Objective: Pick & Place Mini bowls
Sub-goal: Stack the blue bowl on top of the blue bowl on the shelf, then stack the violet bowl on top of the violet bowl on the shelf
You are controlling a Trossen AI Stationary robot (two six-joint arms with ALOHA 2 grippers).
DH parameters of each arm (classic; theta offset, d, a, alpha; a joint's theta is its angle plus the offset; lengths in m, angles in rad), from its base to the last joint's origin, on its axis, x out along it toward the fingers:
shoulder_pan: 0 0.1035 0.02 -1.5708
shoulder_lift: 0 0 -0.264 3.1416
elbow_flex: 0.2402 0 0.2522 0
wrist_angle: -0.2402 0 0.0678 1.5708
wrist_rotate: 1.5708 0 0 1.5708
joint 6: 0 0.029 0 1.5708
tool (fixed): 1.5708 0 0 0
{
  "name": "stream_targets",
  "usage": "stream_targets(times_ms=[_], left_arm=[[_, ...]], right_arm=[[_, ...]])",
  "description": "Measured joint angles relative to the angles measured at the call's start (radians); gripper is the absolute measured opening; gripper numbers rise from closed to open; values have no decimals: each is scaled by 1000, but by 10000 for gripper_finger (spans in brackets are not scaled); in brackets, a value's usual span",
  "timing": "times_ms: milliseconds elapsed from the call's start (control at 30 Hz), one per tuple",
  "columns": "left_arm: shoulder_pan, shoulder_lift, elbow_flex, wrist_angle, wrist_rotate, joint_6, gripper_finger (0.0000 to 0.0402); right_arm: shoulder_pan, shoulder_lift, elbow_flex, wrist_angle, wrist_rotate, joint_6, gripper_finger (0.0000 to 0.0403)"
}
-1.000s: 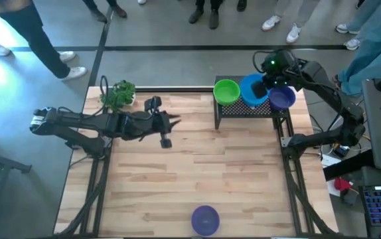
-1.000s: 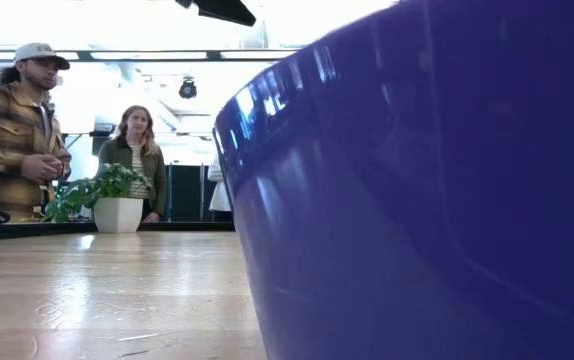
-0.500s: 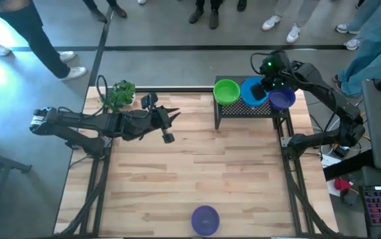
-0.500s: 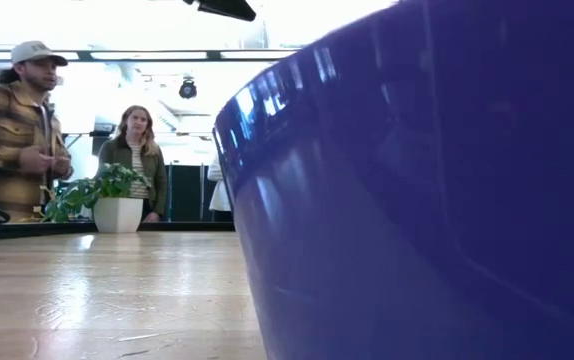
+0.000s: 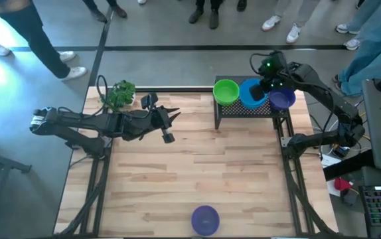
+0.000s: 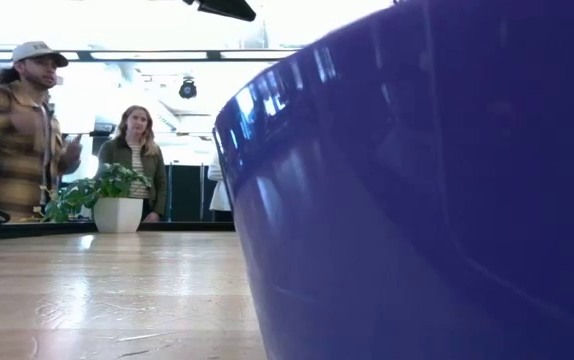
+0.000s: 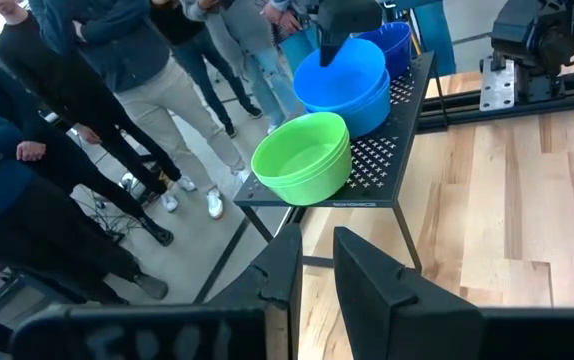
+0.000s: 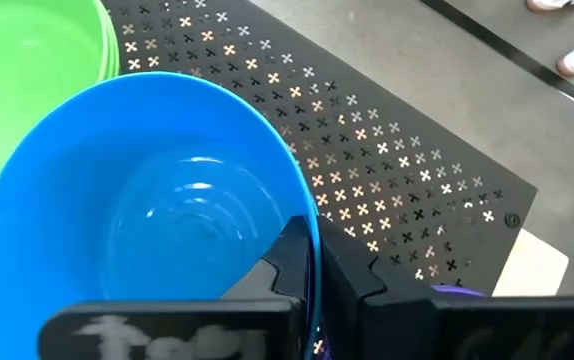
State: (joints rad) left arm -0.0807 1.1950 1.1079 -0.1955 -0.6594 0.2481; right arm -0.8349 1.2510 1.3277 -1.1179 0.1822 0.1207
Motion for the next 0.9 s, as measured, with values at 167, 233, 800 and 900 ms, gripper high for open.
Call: stream_targets(times_ms=[167, 233, 800, 900], left_arm=[[0, 0, 0, 0, 0, 0, 57], [0, 0, 0, 0, 0, 0, 57], [-1, 0, 0, -34, 48, 61, 57], [-1, 0, 0, -33, 94, 60, 57]], right_arm=[[0, 0, -1, 1, 0, 3, 29], [1, 0, -1, 1, 0, 3, 45], [21, -39, 140, -69, -9, 4, 121], [55, -66, 153, -108, -58, -12, 114]])
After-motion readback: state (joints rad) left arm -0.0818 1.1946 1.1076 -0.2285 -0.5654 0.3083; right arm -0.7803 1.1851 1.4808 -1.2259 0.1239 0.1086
